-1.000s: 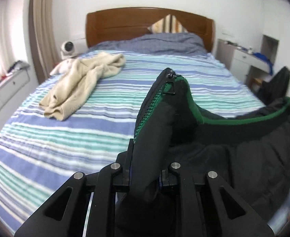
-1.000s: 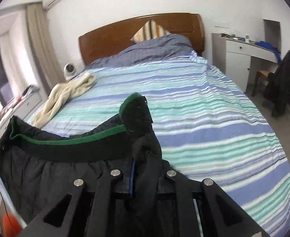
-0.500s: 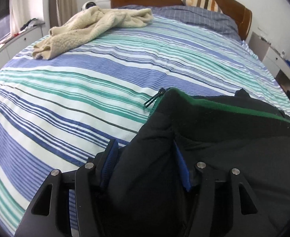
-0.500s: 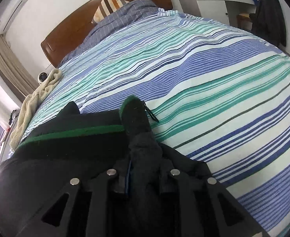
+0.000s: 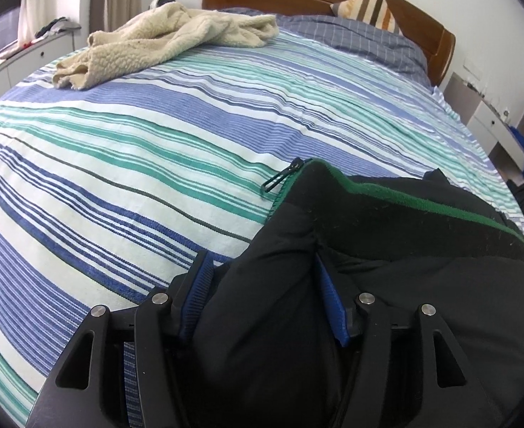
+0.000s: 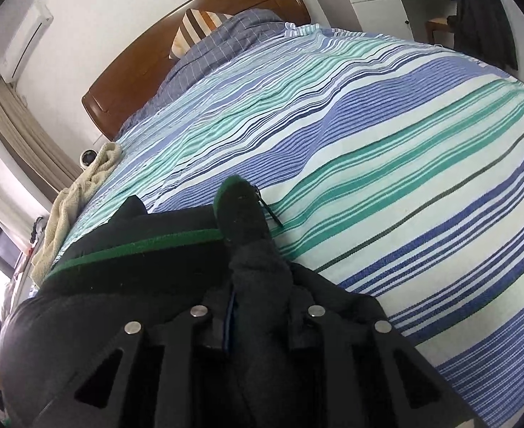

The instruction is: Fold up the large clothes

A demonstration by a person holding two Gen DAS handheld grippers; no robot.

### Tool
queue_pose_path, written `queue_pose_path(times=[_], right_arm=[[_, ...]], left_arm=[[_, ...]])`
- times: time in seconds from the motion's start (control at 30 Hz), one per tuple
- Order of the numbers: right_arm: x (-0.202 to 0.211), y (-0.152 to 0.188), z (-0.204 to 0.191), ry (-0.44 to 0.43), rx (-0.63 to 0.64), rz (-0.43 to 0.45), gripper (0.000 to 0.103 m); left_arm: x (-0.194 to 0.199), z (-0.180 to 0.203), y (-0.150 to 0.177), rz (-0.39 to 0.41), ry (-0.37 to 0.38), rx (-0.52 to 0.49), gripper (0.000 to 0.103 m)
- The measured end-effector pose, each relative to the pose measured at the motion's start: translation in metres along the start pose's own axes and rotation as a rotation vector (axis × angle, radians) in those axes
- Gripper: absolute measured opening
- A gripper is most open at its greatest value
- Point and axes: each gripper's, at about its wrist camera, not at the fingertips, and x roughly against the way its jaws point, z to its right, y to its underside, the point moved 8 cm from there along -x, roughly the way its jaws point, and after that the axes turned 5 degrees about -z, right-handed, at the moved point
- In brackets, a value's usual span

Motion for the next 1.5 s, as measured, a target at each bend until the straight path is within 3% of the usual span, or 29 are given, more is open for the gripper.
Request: queue_pose_path(times=[0.27,0.33,0.4,0.5,0.53,0.63,0.77,0.87,1.0,1.03,1.1,1.23,1.37,1.5], right_arm=[[0.008,-0.001,0.011,-0.061,-0.033,-0.005,0.022],[0.011,-0.001,0.015,-0.099,-0.054,-0.021,0.023],[0.013,-0.004,0.018,-0.123,-0.072,-0.067,0.026],[0.043,-0.01,0.02,-0.134,-0.059,-0.082,0.033],[0.056,-0.011,0.018,-0.146,-0.043,-0.067,0.033],[0.098,-0.011,0.006,-0.158,0.045,-0.034,0.033],[0.139,-0.002,-0.032,-0.273,0.164,-0.02,0.033],[0.138,0.014,-0.055,-0.317,0.233,-0.072,0.033],[0.09,0.038,-0.035,-0.189,0.235,-0.172,0.034],[0.081,0.044,-0.025,-0.213,0.195,-0.191,0.033],[0.073,0.048,-0.011,-0.271,0.138,-0.166,0.031],[0.073,0.056,-0.008,-0.26,0.17,-0.102,0.031],[0.075,0.057,-0.006,-0.276,0.162,-0.084,0.031],[0.077,0.057,0.002,-0.338,0.122,-0.065,0.03]], left_arm=[[0.003,0.001,-0.001,-0.034,-0.036,-0.003,0.069],[0.008,0.0,-0.001,-0.082,-0.041,-0.002,0.071],[0.021,0.0,-0.001,-0.115,-0.05,-0.007,0.071],[0.066,0.002,0.0,-0.07,0.009,0.001,0.077],[0.088,0.006,0.002,-0.042,0.051,-0.014,0.079],[0.127,0.021,0.01,0.007,0.081,-0.086,0.085],[0.147,0.066,0.029,-0.012,0.118,-0.231,0.087],[0.145,0.11,0.038,-0.036,0.154,-0.299,0.087],[0.131,0.165,0.039,-0.043,0.184,-0.351,0.087],[0.124,0.176,0.037,-0.053,0.189,-0.348,0.087],[0.106,0.186,0.031,-0.08,0.194,-0.31,0.087],[0.052,0.197,0.022,-0.154,0.164,-0.237,0.088],[0.022,0.203,0.034,-0.18,0.174,-0.289,0.097],[0.013,0.204,0.046,-0.157,0.161,-0.352,0.098]])
